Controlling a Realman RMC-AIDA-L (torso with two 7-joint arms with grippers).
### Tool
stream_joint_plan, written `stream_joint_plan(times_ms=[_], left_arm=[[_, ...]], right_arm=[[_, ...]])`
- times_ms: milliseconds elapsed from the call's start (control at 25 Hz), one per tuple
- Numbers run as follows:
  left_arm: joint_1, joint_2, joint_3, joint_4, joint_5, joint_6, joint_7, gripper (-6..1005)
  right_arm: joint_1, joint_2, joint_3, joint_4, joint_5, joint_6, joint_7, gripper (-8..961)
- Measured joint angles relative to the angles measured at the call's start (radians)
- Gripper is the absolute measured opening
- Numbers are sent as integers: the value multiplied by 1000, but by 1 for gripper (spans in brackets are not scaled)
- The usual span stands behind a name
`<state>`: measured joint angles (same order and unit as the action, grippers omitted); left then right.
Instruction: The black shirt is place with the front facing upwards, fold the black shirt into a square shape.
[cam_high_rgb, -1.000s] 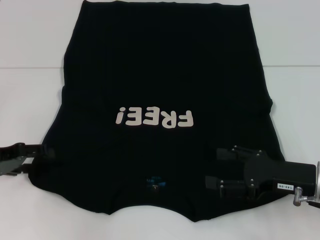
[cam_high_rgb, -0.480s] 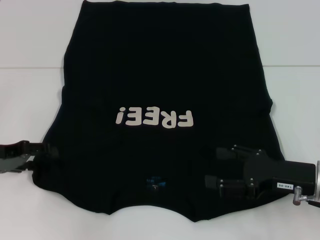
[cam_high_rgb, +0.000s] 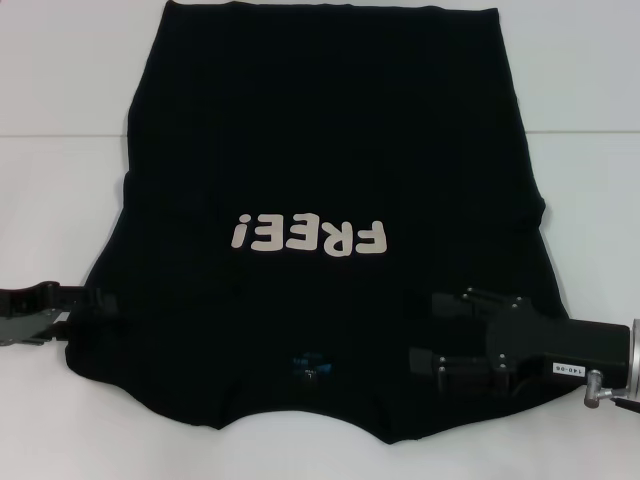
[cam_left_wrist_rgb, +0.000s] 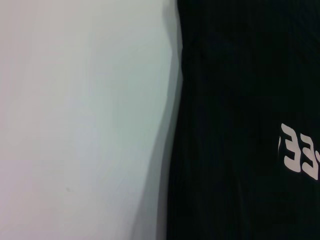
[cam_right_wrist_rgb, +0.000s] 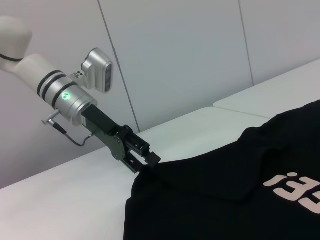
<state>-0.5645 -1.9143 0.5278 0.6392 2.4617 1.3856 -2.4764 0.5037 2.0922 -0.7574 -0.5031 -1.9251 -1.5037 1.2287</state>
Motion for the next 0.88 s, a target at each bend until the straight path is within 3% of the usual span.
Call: stream_joint_plan(times_ms=[160,600,880], left_arm=[[2,0,0,0,0,-3,-1,841],[-8,-1,15,10,13,-6,2,454],[-6,-2,29,15,18,-22,4,441]], right_arm=[[2,0,3,0,0,-3,0,941],[4,0,5,0,0,-7,0,940],[7,0,5,1,0,-12,1,941]])
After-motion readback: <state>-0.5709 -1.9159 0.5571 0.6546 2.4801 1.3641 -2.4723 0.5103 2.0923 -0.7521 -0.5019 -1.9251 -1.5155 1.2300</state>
